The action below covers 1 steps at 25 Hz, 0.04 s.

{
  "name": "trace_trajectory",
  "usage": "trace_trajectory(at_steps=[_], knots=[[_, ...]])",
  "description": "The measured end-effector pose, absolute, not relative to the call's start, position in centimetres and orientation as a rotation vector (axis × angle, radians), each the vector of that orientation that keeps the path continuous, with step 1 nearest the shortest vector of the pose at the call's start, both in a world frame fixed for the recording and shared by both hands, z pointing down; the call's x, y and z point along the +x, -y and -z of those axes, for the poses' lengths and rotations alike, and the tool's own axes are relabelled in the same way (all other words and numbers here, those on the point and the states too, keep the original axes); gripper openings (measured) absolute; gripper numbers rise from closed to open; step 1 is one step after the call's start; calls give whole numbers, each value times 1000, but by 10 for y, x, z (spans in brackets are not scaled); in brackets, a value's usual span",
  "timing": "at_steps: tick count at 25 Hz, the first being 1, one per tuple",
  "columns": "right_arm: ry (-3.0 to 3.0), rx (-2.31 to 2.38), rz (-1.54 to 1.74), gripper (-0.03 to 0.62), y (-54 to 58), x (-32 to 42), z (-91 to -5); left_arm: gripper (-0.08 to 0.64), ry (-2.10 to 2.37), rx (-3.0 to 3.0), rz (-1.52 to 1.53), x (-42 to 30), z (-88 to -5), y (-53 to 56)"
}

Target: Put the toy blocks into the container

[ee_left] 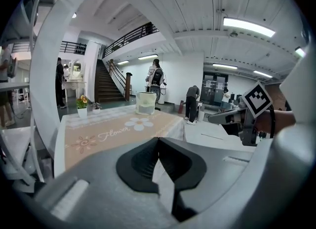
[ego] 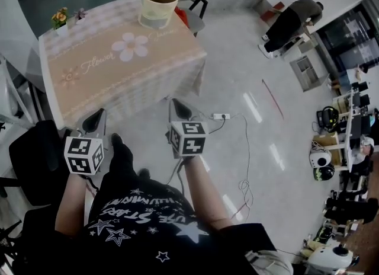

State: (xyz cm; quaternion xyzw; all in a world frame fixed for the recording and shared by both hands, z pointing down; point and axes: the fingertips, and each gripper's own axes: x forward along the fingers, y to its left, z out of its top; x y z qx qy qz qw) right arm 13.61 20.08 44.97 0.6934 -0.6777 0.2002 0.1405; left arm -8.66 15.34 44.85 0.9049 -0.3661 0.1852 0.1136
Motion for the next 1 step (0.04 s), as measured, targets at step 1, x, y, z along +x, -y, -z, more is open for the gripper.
trace_trajectory(at_steps=[1], knots=[[1965, 1995, -579, 5, -208, 134, -450, 9, 1088, 2651, -548, -89, -449, -160]])
